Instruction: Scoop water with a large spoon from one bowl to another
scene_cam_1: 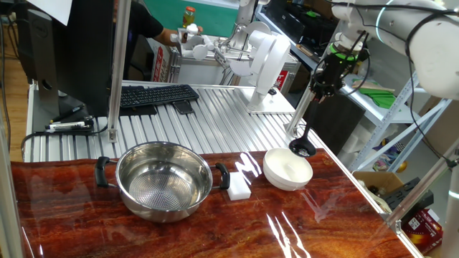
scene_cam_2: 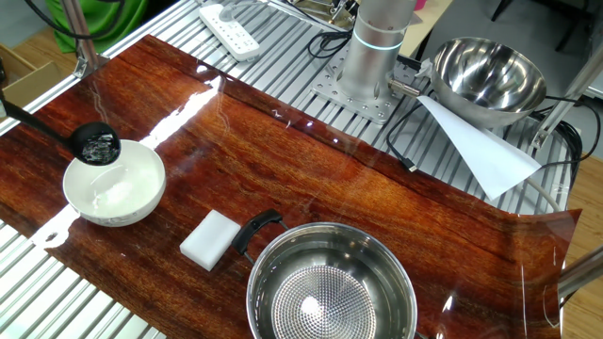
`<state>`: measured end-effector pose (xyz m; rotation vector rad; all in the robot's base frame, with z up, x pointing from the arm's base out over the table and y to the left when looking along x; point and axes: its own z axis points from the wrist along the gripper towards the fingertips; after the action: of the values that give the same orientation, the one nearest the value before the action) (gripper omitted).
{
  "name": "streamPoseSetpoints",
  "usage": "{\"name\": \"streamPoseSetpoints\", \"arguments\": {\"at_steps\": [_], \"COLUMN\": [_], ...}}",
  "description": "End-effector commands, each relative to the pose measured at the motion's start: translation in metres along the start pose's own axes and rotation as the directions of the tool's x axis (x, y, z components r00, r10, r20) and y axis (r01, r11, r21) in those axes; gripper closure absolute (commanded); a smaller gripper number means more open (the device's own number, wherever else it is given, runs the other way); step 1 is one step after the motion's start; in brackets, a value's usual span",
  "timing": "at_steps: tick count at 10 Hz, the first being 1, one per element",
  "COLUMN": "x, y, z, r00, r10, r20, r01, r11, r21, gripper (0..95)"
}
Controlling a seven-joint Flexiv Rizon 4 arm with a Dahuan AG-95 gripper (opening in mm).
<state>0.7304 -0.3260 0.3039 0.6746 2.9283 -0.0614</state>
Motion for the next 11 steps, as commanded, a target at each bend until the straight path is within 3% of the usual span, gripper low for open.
{"name": "streamPoseSetpoints", "arguments": {"at_steps": [1, 4, 7, 9, 11], "x": [-0.0002, -0.0002, -0.0002, -0.0002, -0.0002], "y": [0.0002, 0.0002, 0.0002, 0.0002, 0.0002], "z": [-0.0001, -0.0001, -0.0001, -0.0001, -0.0001], "r00": [1.000, 1.000, 1.000, 1.000, 1.000], "r10": [-0.003, 0.002, 0.005, -0.004, -0.024], "r20": [0.004, -0.008, -0.009, -0.017, -0.008], "r01": [0.002, -0.002, -0.005, 0.004, 0.024], "r11": [1.000, 1.000, 1.000, 1.000, 0.999], "r21": [0.004, -0.015, -0.012, -0.029, -0.039], "gripper": [95.0, 95.0, 95.0, 95.0, 95.0]}}
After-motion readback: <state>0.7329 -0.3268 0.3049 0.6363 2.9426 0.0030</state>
